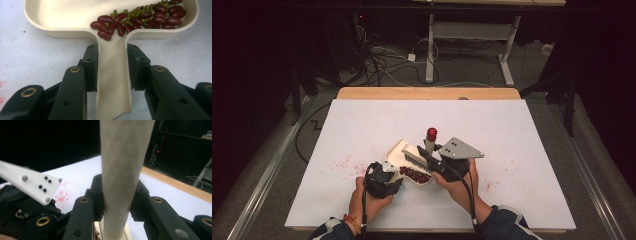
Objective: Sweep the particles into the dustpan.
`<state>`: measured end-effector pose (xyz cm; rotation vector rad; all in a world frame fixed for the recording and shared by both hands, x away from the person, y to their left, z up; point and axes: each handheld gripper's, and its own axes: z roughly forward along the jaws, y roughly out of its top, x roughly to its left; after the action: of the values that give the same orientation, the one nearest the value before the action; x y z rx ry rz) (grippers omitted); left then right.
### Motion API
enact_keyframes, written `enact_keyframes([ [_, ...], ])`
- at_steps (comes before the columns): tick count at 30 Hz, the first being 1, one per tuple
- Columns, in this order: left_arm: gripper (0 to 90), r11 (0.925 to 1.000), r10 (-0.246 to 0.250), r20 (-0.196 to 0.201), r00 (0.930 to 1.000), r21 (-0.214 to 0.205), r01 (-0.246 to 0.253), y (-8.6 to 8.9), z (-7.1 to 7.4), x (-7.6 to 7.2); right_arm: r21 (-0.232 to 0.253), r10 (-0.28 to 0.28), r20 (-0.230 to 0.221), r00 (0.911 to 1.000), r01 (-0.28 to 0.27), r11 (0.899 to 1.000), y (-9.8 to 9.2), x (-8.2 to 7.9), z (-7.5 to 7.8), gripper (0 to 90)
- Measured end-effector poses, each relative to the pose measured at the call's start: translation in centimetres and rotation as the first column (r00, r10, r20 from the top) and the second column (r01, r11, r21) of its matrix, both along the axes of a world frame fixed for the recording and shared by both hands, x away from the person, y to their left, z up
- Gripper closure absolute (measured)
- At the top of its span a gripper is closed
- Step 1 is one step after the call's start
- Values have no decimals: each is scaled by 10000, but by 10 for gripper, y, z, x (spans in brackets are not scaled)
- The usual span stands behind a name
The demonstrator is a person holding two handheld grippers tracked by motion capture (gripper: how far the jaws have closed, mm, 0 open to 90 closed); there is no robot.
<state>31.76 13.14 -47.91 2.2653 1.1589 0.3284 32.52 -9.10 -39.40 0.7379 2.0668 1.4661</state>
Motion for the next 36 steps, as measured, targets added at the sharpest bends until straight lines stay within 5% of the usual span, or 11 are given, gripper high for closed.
enact_keyframes([
  [16, 636, 9987, 511, 155, 9986, 39, -512, 18, 2, 10, 152, -966, 273, 9949, 962, 9952, -50, 9, 20, 702],
  [27, 635, 9977, 667, 164, 9976, 66, -668, 26, 2, 14, -450, -1055, 251, 9941, 1065, 9933, -97, 5, 26, 703],
  [36, 637, 9959, 908, 216, 9956, -63, -907, 38, 4, 18, -647, -524, -228, 9984, 508, 9966, -135, 3, 29, 703],
])
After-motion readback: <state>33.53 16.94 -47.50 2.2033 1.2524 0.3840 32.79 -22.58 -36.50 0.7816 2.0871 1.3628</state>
